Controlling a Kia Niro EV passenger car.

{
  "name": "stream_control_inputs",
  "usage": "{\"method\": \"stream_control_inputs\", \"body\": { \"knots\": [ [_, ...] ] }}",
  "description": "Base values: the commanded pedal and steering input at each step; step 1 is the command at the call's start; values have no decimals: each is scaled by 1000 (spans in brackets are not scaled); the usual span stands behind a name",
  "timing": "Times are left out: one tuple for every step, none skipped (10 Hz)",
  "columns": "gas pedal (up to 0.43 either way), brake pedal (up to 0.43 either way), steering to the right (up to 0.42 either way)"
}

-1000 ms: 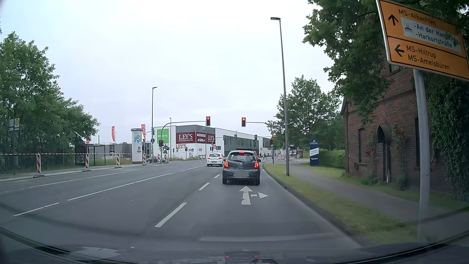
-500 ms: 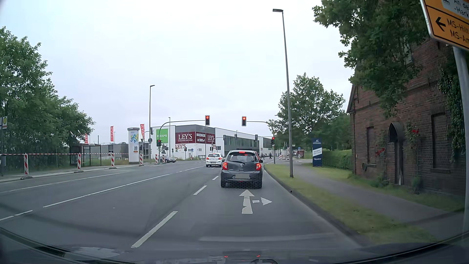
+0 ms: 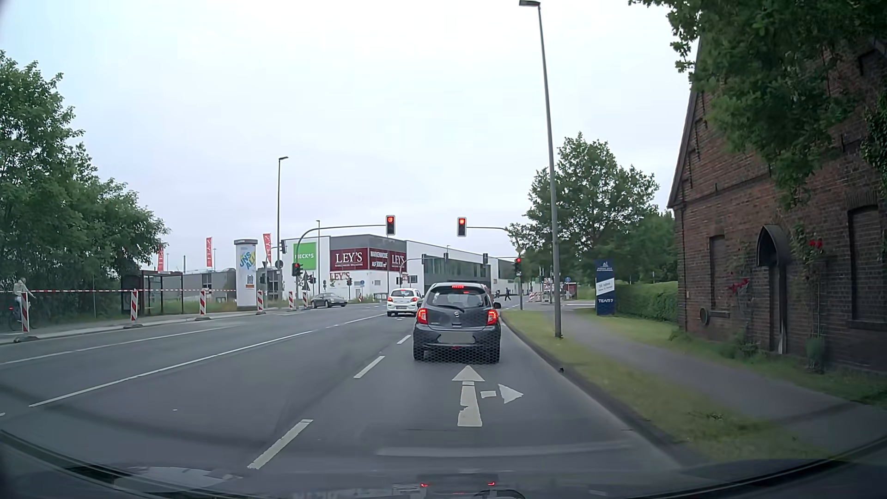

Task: Follow the waypoints while adhering to traffic rules and regulations

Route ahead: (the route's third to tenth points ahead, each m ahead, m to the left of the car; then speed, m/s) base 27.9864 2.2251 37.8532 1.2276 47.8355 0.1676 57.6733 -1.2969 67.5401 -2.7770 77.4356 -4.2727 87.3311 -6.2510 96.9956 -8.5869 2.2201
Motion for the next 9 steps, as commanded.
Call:
{"method": "stream_control_inputs", "body": {
  "knots": [
    [0, 146, -3],
    [0, 140, -3],
    [0, 146, -3],
    [0, 146, -3],
    [0, 146, -3],
    [0, 146, -3],
    [0, 152, -3],
    [0, 146, -3],
    [0, 152, -3]
  ]
}}
